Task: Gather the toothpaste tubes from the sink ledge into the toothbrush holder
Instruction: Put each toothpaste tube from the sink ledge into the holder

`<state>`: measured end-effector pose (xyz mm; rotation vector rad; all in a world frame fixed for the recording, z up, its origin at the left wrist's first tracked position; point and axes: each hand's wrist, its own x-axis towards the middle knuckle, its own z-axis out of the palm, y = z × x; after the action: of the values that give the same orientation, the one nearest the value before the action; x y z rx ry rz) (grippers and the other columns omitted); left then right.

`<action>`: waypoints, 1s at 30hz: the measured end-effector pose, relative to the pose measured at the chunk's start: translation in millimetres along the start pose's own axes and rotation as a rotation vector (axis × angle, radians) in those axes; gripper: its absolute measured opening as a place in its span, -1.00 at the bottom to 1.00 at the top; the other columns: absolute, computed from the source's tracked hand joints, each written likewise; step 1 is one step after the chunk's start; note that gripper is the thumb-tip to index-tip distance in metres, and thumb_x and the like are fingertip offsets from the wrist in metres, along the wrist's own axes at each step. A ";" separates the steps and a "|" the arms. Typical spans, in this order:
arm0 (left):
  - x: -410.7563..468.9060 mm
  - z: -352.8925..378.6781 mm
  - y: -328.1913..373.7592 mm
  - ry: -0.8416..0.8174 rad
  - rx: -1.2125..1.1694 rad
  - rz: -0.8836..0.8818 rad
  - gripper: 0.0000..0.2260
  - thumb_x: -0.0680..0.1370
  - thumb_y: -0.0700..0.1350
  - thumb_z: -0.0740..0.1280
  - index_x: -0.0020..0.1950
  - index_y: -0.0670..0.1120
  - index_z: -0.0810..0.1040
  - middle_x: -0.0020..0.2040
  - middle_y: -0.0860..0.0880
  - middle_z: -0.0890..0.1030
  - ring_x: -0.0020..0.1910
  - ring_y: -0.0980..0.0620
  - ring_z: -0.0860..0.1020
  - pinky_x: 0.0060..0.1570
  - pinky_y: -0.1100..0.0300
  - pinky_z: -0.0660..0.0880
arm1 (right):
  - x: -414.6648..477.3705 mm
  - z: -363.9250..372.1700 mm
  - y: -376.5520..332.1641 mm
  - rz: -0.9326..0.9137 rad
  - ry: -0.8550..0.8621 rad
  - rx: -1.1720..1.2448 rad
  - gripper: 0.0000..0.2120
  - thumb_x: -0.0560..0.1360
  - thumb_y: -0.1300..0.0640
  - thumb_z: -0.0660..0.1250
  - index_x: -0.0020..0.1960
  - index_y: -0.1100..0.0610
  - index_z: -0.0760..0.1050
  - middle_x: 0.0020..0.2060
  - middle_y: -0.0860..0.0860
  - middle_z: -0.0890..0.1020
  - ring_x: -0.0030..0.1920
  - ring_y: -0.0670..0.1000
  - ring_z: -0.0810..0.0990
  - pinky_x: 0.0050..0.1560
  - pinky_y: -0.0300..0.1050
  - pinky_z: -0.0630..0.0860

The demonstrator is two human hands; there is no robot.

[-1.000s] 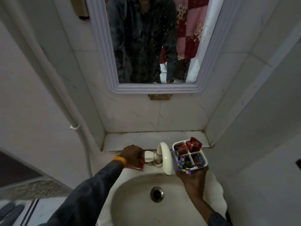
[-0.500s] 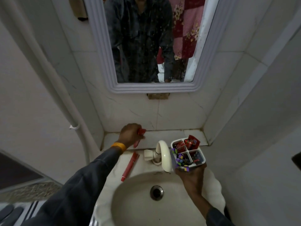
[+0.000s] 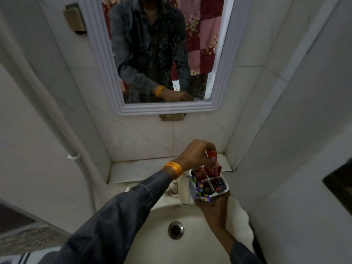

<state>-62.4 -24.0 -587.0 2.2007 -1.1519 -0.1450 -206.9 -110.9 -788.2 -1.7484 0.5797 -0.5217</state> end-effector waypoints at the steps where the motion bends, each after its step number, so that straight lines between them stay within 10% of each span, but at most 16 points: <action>1: 1.9 10.0 -0.3 -0.031 0.035 0.001 -0.81 0.37 -0.05 0.53 -0.09 -0.08 0.67 -0.14 -0.02 0.72 -0.18 0.02 0.65 -0.14 0.17 0.57 | 0.1 -0.2 1.0 0.001 0.019 0.008 0.08 0.14 0.07 0.79 0.54 -0.06 0.33 0.40 -0.01 0.58 0.38 -0.01 0.61 0.26 -0.07 0.62; 5: 2.9 35.5 -2.2 -0.149 0.066 -0.042 -0.79 0.33 -0.02 0.56 -0.09 -0.03 0.67 -0.13 0.01 0.72 -0.22 0.07 0.61 -0.13 0.18 0.56 | -1.7 -0.8 -4.9 0.011 -0.002 0.037 0.14 0.13 0.08 0.79 0.58 0.10 0.28 0.41 -0.01 0.55 0.34 -0.31 0.53 0.19 -0.50 0.50; 8: -6.7 27.2 -7.8 -0.079 0.065 -0.041 -0.83 0.37 -0.11 0.53 -0.06 -0.04 0.67 -0.07 0.01 0.72 -0.19 0.05 0.66 -0.13 0.16 0.59 | -2.4 -0.7 -3.5 0.029 0.009 0.033 0.12 0.11 0.06 0.79 0.55 0.07 0.31 0.37 -0.01 0.60 0.32 -0.16 0.62 0.12 -0.50 0.54; 13: -57.7 -1.2 -78.3 0.303 0.114 -0.315 -0.96 0.42 -0.16 0.45 -0.14 -0.06 0.64 -0.16 -0.02 0.71 -0.22 -0.02 0.66 -0.15 0.13 0.59 | -4.0 -1.3 0.4 0.008 0.054 -0.017 0.10 0.09 0.16 0.81 0.49 0.05 0.31 0.31 0.05 0.65 0.27 0.06 0.67 0.19 -0.07 0.65; 19: -139.1 17.1 -159.3 -0.085 0.278 -0.910 -0.65 0.46 0.09 0.43 0.09 -0.14 0.59 0.08 -0.17 0.65 0.04 -0.16 0.62 0.06 0.05 0.59 | -6.4 1.5 4.3 0.014 0.075 -0.044 0.13 0.12 0.18 0.80 0.53 0.06 0.26 0.37 0.08 0.61 0.34 0.14 0.63 0.27 0.16 0.63; 24: -155.9 42.1 -160.7 -0.170 0.277 -0.916 -0.55 0.44 0.06 0.47 0.23 -0.14 0.53 0.20 -0.14 0.58 0.16 -0.14 0.56 0.16 0.07 0.51 | -3.2 -0.4 9.2 0.001 0.051 -0.019 0.13 0.12 0.20 0.80 0.53 0.02 0.25 0.40 0.06 0.59 0.38 0.12 0.62 0.32 0.26 0.62; 30: -126.5 7.6 -144.0 -0.005 0.217 -0.804 -0.75 0.37 -0.05 0.54 -0.06 -0.14 0.62 -0.02 -0.13 0.66 -0.07 -0.08 0.60 -0.01 0.09 0.57 | -4.1 0.2 5.8 0.007 0.035 0.016 0.12 0.13 0.23 0.79 0.52 0.01 0.26 0.38 0.01 0.60 0.34 0.04 0.63 0.30 0.17 0.63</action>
<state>-41.7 128.7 -701.2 2.7404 -0.2269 -0.3715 -210.6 -109.4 -794.0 -1.7245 0.6039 -0.5517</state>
